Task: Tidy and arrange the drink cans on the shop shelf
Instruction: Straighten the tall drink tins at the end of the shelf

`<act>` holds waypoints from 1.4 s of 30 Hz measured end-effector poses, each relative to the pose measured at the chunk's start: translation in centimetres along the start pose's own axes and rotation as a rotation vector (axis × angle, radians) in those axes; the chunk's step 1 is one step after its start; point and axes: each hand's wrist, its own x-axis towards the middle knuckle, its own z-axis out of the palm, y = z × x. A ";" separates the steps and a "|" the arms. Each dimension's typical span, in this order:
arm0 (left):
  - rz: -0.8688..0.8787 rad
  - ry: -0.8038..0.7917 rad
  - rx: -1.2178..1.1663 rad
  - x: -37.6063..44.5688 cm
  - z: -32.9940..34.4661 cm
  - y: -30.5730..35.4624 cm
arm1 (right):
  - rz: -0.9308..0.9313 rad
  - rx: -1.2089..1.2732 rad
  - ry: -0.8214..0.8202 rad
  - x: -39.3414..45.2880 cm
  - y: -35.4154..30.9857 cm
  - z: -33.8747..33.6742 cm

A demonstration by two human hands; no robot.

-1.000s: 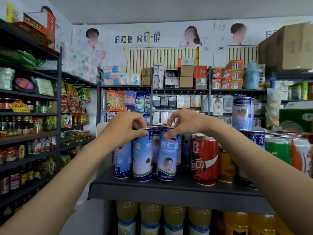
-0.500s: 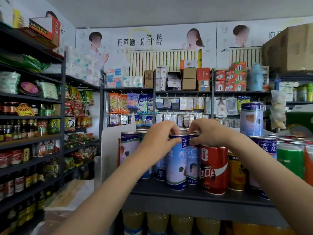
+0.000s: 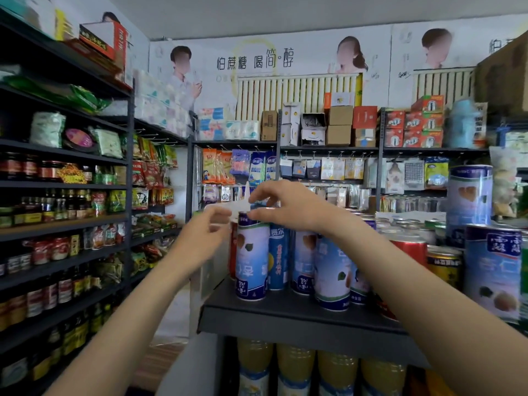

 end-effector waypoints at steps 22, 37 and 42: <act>1.156 0.107 0.869 3.2 -2.3 7.2 | 0.123 0.033 0.498 -4.2 -2.4 -0.4; -0.118 -0.150 0.044 2.6 2.6 -3.1 | 0.336 -0.712 0.480 -5.2 -1.3 7.2; -0.141 -0.146 0.015 3.0 4.2 -3.3 | 0.340 -0.703 0.442 -5.5 -1.3 6.7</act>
